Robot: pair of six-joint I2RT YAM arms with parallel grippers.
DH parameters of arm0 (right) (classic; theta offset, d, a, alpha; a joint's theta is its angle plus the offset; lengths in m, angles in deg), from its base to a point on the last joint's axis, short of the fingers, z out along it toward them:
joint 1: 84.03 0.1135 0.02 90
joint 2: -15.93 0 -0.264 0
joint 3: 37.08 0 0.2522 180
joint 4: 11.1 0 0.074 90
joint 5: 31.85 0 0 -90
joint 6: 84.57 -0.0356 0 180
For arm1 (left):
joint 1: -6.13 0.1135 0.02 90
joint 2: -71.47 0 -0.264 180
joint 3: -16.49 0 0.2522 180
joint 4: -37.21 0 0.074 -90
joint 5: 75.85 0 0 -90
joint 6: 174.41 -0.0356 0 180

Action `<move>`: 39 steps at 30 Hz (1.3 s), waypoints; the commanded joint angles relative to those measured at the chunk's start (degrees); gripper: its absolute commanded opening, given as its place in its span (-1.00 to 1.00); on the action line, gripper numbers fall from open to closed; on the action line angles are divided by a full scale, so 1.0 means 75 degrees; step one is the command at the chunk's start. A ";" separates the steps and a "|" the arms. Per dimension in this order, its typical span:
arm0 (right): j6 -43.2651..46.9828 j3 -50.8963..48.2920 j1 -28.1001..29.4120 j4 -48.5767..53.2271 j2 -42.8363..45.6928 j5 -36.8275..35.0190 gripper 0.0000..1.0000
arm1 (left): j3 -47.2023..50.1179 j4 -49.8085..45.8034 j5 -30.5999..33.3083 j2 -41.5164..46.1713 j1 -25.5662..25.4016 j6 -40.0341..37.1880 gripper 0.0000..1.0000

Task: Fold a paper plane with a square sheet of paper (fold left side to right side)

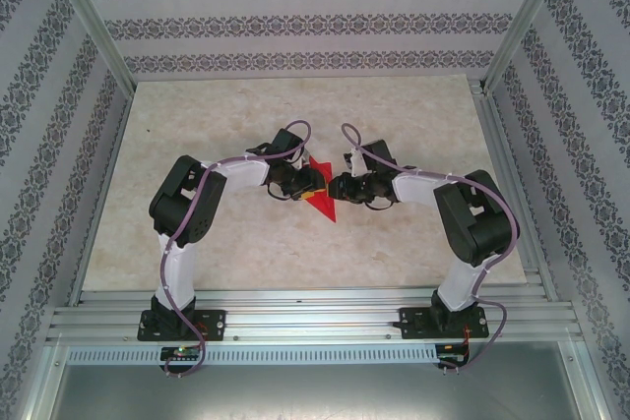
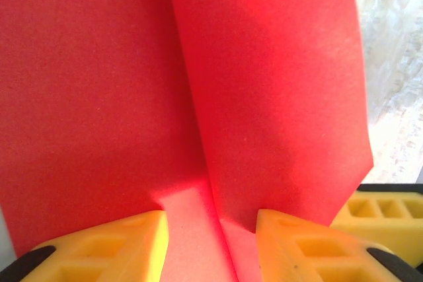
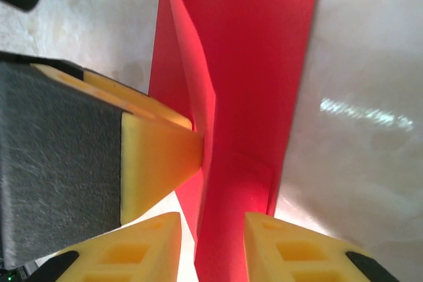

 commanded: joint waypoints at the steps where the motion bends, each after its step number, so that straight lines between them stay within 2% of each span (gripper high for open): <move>1: -0.0092 -0.0038 0.0138 -0.0396 -0.0029 0.0073 -0.40 | 0.0267 -0.0737 0.0763 -0.0725 -0.0216 -0.0226 -0.13; 10: 0.0155 -0.0097 0.0402 -0.0019 -0.0053 -0.0267 -0.40 | 0.0286 -0.0714 0.0768 -0.0727 -0.0211 -0.0201 -0.13; 22: 0.0641 0.0089 0.1041 0.1000 -0.0003 -0.1618 -0.36 | 0.0273 -0.0714 0.0775 -0.0741 -0.0214 -0.0200 -0.13; 32: 0.0858 0.0092 0.1073 0.1302 0.0062 -0.2087 -0.40 | 0.0262 -0.0726 0.0783 -0.0744 -0.0218 -0.0193 -0.13; 36: 0.0954 0.0099 0.1076 0.1396 0.0158 -0.2215 -0.59 | 0.0257 -0.0743 0.0780 -0.0745 -0.0216 -0.0191 -0.13; 39: 0.0993 0.0102 0.1067 0.1401 0.0189 -0.2166 -0.88 | 0.0233 -0.0749 0.0783 -0.0746 -0.0214 -0.0201 -0.13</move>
